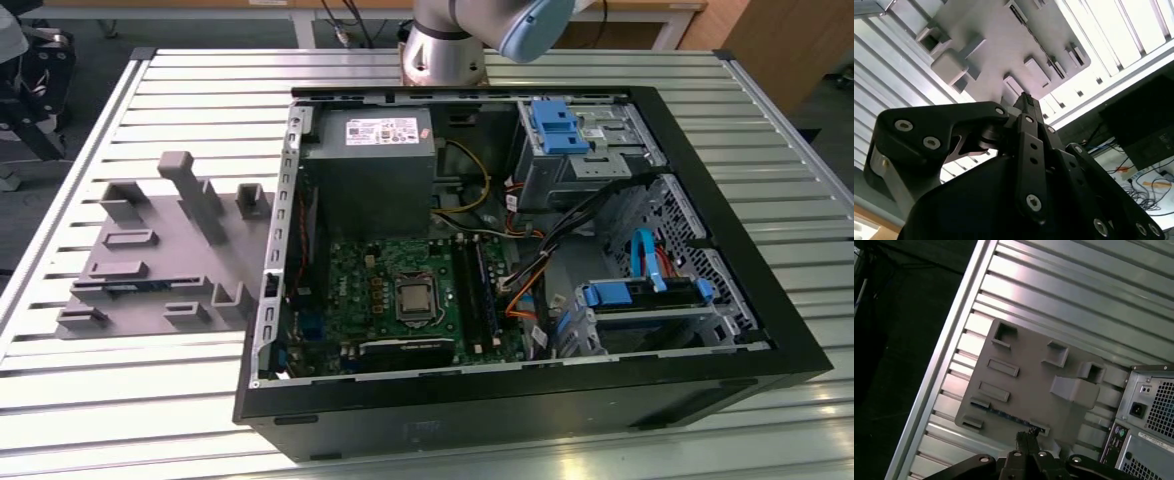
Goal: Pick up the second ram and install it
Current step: 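Pick up the second ram and move it above second insertion slot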
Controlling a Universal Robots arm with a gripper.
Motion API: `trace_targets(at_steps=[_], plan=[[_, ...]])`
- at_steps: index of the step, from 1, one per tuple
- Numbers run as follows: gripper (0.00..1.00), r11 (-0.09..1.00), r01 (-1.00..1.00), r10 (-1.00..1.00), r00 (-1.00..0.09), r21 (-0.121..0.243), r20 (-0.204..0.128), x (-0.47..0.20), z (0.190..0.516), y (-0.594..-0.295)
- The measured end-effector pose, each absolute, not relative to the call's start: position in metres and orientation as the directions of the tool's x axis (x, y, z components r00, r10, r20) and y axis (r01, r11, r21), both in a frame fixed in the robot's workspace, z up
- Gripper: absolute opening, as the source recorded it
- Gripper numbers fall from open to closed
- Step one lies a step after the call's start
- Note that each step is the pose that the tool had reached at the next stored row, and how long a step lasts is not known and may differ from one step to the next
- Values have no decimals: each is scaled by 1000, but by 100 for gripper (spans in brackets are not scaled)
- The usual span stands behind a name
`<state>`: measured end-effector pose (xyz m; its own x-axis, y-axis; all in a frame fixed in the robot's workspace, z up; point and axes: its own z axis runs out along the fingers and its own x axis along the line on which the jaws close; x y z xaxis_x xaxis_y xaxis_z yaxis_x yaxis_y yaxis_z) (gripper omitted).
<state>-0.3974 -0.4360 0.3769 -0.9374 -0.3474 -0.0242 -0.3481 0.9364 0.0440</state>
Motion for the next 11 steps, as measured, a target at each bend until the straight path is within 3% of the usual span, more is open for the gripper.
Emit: trace_targets(at_steps=[11], plan=[[11,850,-524,-524,-851,44,-24,-398,376,-436]])
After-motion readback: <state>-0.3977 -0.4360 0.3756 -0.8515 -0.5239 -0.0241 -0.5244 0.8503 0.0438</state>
